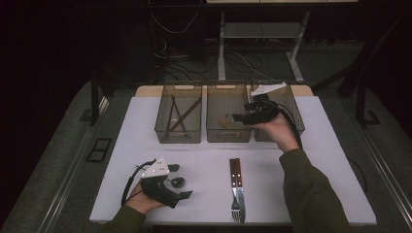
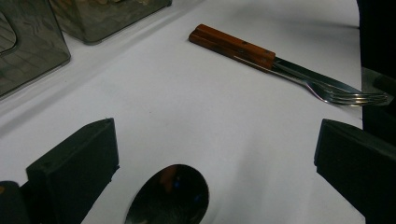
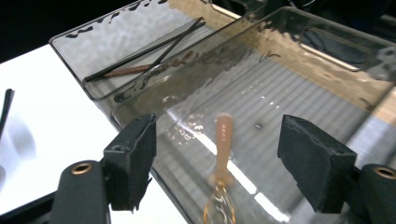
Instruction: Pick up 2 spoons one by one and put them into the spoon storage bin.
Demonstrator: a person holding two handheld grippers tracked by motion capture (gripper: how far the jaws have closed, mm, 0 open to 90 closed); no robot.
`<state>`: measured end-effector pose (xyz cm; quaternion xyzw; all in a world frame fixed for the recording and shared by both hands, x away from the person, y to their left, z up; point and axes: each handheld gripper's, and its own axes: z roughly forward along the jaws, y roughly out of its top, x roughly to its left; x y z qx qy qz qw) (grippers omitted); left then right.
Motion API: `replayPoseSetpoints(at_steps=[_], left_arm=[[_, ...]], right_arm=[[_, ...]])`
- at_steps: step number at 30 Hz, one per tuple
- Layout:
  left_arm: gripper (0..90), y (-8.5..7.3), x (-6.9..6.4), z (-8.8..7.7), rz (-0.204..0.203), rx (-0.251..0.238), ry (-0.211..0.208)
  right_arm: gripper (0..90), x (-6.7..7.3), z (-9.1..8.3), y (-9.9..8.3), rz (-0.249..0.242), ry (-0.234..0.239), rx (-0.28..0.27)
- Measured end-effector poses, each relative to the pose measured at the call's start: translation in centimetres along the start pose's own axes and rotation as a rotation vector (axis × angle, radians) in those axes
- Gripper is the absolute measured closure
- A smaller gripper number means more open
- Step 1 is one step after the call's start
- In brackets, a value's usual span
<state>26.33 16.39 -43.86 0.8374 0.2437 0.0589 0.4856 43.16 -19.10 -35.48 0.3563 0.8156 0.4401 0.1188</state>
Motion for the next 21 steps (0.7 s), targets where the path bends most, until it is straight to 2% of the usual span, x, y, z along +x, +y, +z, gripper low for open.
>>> replayPoseSetpoints(at_steps=[3,7,10,12,21], left_arm=[[0.0,0.0,0.0,0.0,-0.003,-0.001,-0.005],[0.0,0.0,0.1,0.0,-0.005,0.002,-0.005],[0.0,0.0,0.0,-0.1,-0.002,0.002,0.001],[0.0,0.0,-0.1,-0.2,-0.006,-0.003,0.007],[0.0,-0.1,-0.1,-0.1,-0.011,0.003,0.014]], right_arm=[[21.8,0.1,-1.2,-0.8,0.013,0.02,-0.016],[19.1,0.6,-2.3,-1.8,-0.012,-0.003,-0.014],[17.5,0.8,-3.3,-3.0,0.023,0.043,-0.046],[13.9,1.2,-3.8,-3.9,0.024,0.033,-0.065],[13.5,2.5,-5.4,-7.9,0.009,0.01,-0.094]])
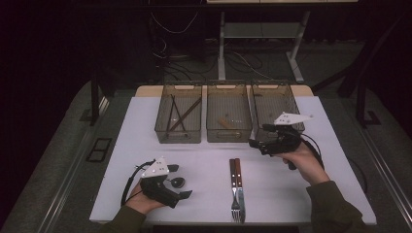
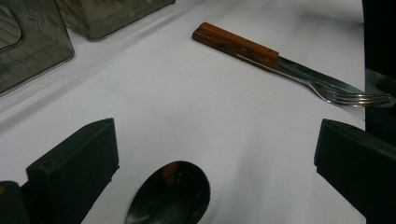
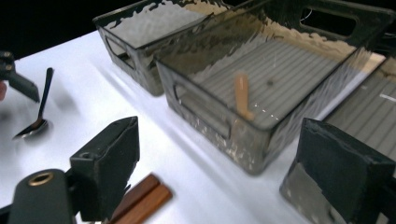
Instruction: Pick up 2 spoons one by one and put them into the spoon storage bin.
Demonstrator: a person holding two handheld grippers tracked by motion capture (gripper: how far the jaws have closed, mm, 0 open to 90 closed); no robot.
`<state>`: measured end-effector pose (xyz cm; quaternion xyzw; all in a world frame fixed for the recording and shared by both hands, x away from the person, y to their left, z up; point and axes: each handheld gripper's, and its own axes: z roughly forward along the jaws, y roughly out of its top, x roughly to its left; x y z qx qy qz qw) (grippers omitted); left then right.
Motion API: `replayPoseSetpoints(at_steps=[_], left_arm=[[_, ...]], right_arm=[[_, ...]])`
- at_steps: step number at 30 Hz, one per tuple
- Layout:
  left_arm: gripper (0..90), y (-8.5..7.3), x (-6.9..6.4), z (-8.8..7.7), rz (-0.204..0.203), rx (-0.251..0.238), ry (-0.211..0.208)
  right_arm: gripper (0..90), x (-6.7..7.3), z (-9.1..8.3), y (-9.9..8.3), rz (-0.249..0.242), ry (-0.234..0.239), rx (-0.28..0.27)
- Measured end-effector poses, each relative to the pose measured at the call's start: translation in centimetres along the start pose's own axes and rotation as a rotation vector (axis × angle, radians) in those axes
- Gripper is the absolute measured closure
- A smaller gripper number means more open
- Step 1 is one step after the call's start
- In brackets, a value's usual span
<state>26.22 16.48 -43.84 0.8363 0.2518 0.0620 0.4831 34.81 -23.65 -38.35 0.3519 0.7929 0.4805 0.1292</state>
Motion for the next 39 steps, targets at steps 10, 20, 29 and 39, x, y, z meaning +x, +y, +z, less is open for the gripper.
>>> replayPoseSetpoints(at_steps=[10,20,29,39], left_arm=[[0.0,0.0,0.0,-0.1,0.008,0.0,0.0],[0.0,0.0,0.0,0.0,0.016,0.017,0.008],[0.0,0.0,0.1,0.0,0.02,0.045,0.022],[26.1,0.6,2.4,-2.2,-0.003,0.047,0.117]], right_arm=[[13.6,0.3,-1.7,-4.0,0.008,-0.044,0.013],[13.5,1.2,-3.6,-7.9,0.019,-0.084,0.014],[13.5,2.0,-5.5,-10.0,0.002,-0.094,0.024],[13.5,1.8,-5.5,-10.3,-0.01,-0.096,0.045]])
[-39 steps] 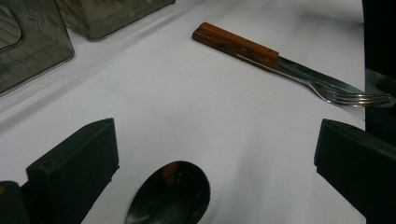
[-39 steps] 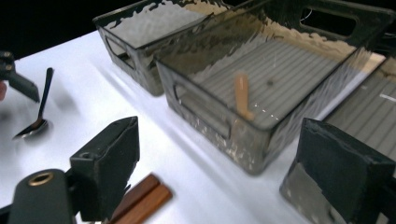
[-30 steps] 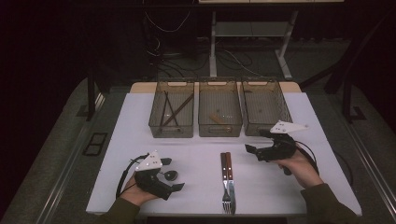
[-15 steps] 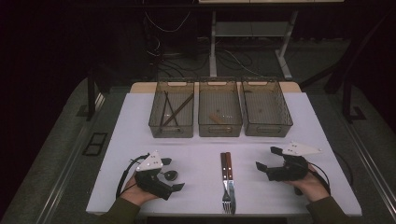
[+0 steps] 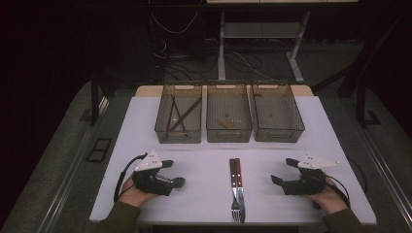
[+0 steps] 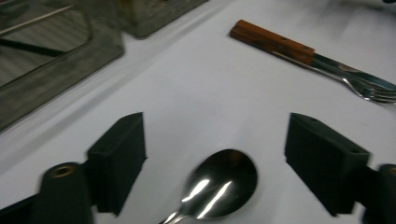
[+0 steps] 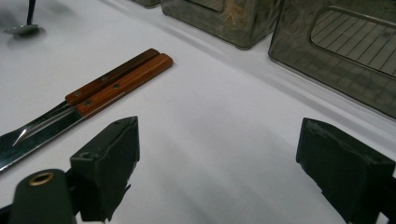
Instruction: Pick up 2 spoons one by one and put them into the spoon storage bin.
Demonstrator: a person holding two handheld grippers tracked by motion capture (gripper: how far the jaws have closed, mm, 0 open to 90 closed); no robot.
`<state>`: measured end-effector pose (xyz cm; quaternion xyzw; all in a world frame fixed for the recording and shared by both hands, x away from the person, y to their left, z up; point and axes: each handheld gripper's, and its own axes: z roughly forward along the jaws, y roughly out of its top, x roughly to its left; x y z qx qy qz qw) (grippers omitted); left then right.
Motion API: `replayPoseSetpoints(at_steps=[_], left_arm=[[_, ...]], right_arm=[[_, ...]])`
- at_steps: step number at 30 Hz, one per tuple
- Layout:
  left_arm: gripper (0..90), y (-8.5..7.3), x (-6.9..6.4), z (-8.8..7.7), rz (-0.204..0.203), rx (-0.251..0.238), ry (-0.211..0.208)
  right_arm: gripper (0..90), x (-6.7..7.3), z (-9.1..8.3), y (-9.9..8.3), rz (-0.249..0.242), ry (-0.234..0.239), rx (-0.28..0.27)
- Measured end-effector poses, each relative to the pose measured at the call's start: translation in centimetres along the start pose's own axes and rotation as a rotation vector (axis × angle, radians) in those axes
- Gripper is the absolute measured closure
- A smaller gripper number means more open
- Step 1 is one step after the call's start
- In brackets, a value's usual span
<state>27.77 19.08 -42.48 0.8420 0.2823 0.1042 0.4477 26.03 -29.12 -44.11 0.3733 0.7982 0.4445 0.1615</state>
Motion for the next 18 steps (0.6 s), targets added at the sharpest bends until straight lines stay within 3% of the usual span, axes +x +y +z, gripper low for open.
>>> replayPoseSetpoints(at_steps=[8,11,14,18], left_arm=[[67.5,-0.7,3.4,-1.7,-0.047,0.094,0.116],[80.6,-1.1,4.6,-2.1,-0.073,0.123,0.137],[89.2,-1.5,5.5,-2.6,-0.08,0.159,0.156],[89.3,-2.2,6.2,-2.6,-0.1,0.19,0.139]], right_arm=[[13.6,0.1,0.2,0.0,-0.01,0.004,0.01],[13.6,0.1,0.2,0.0,-0.012,0.003,0.011],[13.6,0.1,0.2,-0.1,-0.014,0.001,0.014],[13.6,0.1,0.2,-0.1,-0.015,-0.001,0.016]])
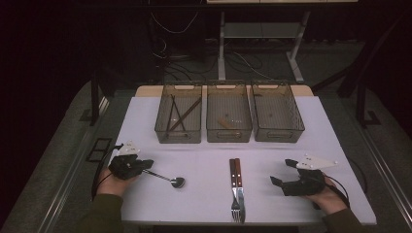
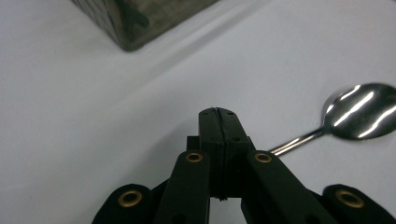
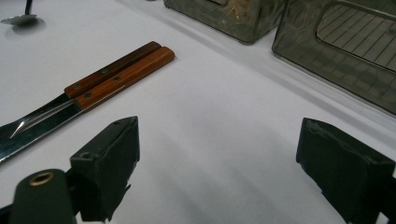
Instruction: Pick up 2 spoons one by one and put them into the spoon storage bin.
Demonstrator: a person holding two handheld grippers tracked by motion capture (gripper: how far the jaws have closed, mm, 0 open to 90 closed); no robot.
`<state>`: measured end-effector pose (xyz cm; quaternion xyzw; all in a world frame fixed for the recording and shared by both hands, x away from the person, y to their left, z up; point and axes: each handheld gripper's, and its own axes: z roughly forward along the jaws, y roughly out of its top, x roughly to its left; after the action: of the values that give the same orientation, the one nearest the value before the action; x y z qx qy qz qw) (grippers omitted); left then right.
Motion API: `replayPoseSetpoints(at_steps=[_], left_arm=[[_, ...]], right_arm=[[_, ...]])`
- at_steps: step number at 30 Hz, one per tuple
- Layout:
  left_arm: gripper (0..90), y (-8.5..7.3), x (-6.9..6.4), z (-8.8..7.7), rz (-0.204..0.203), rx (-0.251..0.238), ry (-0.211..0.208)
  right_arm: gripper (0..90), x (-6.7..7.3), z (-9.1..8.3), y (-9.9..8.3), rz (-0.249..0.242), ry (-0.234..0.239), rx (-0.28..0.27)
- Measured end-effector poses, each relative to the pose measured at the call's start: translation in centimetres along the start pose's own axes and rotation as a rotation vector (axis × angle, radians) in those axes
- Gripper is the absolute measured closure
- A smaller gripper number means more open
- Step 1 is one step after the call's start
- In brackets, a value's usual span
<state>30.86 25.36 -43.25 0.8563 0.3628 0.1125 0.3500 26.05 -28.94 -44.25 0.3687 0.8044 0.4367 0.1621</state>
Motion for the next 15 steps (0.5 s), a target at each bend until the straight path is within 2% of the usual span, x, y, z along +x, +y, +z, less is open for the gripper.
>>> replayPoseSetpoints(at_steps=[4,15], left_arm=[[89.4,-0.31,0.14,0.45,-0.001,0.034,-0.025],[89.5,-0.45,-0.36,0.25,0.014,0.07,-0.027]], right_arm=[[13.6,0.0,0.01,-0.01,-0.003,-0.002,0.003],[13.6,-0.04,-0.08,-0.05,0.002,-0.008,0.005]])
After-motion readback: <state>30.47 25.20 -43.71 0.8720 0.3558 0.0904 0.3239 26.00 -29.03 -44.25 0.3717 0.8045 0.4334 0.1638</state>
